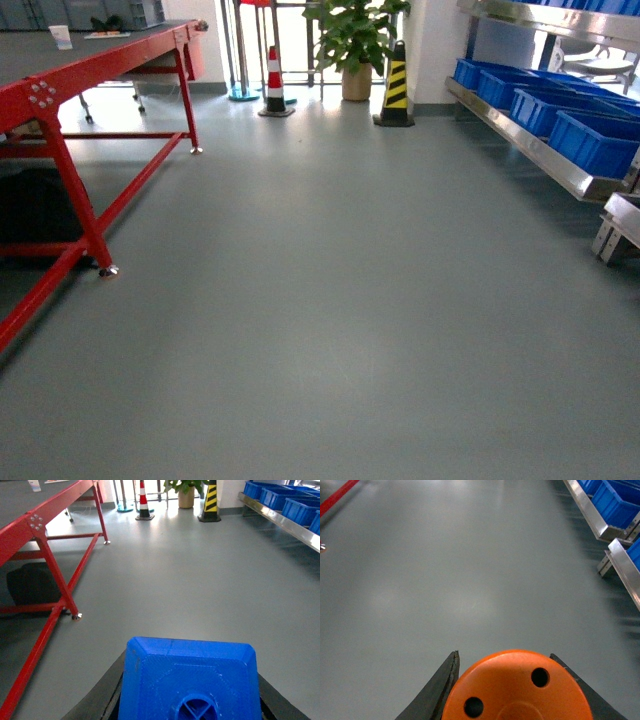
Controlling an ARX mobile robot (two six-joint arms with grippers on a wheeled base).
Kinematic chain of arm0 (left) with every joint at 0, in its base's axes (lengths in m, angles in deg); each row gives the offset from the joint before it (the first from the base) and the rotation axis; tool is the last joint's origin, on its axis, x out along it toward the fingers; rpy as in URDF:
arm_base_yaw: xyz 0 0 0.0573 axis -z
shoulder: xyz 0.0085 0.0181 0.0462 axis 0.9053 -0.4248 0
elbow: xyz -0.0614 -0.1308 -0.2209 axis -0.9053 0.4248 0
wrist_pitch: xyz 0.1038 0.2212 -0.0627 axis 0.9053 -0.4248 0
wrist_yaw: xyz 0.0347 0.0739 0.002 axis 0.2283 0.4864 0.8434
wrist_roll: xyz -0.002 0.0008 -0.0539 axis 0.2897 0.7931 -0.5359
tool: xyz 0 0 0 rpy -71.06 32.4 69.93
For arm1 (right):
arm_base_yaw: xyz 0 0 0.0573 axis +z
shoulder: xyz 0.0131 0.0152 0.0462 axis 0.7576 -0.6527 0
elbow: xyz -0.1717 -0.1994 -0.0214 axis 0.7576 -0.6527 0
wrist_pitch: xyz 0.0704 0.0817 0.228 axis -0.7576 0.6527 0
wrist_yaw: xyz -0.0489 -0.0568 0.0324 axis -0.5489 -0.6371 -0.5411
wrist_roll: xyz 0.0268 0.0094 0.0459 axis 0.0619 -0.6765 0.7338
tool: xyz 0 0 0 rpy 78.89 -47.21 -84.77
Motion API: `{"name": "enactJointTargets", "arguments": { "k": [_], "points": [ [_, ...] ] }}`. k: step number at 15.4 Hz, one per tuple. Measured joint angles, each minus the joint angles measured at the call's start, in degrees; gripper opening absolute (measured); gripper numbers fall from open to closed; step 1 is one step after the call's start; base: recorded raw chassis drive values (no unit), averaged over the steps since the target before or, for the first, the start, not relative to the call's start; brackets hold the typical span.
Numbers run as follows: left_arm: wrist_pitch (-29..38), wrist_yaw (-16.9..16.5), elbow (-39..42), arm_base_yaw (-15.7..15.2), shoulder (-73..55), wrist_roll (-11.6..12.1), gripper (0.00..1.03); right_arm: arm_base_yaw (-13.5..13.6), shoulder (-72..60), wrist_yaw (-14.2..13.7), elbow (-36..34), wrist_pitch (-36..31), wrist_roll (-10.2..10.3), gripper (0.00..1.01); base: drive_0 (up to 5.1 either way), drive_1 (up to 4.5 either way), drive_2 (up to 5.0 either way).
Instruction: Sort blue parts and orange caps into right shelf containers
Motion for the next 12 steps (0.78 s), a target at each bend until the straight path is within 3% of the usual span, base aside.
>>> {"name": "enactJointTargets", "arguments": {
  "k": [12],
  "points": [
    [-0.3,0.0,0.0,0.0,0.0,0.0,0.44,0.0,0.0,-0.1,0.0,-0.1,0.0,0.43,0.0,4.30,-4.4]
  ]
}}
